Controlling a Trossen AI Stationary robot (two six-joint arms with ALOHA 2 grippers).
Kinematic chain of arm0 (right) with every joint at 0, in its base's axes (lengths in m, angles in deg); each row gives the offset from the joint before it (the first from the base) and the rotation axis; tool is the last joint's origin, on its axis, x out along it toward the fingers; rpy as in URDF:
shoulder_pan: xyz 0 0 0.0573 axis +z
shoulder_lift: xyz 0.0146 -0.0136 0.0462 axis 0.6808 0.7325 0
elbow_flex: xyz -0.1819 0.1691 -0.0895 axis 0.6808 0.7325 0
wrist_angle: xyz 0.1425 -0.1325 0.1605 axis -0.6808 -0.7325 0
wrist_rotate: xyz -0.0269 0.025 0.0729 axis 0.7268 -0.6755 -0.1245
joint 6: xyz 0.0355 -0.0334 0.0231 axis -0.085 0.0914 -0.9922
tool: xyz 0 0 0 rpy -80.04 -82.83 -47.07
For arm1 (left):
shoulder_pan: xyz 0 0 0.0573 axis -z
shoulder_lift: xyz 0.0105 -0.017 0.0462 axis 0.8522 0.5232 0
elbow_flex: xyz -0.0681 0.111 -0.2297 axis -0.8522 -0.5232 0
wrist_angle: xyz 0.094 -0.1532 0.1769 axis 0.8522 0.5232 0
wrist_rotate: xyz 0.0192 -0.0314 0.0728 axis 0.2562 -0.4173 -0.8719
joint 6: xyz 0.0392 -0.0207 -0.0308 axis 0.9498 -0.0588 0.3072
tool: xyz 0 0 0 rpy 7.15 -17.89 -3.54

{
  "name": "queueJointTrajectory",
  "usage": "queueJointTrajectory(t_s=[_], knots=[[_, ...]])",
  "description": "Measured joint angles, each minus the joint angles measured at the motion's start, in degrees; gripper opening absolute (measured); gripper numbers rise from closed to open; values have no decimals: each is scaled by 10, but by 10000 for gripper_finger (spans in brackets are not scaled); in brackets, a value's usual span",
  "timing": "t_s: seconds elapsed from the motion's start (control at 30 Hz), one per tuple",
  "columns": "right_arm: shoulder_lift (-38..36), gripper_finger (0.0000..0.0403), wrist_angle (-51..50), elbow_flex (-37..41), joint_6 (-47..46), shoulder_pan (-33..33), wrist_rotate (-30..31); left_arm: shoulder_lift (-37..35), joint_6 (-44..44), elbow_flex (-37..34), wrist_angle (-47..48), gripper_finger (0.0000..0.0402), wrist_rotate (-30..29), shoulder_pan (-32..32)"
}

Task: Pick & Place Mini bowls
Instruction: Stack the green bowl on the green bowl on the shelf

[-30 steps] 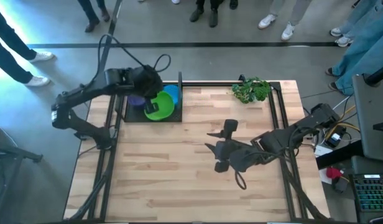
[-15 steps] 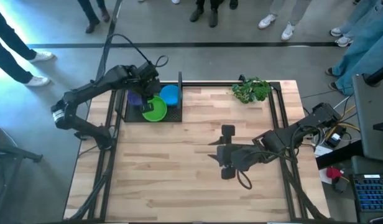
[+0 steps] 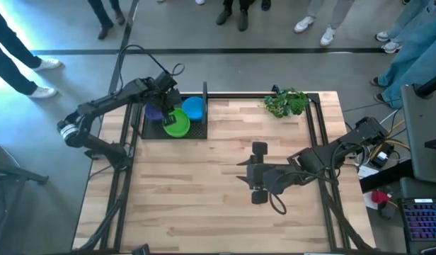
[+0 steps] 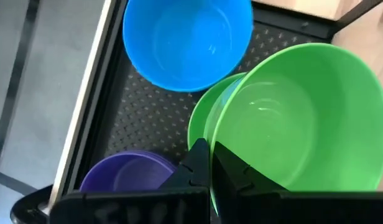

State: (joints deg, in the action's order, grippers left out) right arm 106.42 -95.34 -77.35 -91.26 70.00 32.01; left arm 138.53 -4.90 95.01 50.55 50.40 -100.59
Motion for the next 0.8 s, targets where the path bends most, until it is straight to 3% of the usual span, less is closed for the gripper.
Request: queueJointTrajectory(t_s=[0.8], knots=[[0, 178, -1, 0, 2, 0, 2, 60, -24, -30, -38, 0, 13, -21]])
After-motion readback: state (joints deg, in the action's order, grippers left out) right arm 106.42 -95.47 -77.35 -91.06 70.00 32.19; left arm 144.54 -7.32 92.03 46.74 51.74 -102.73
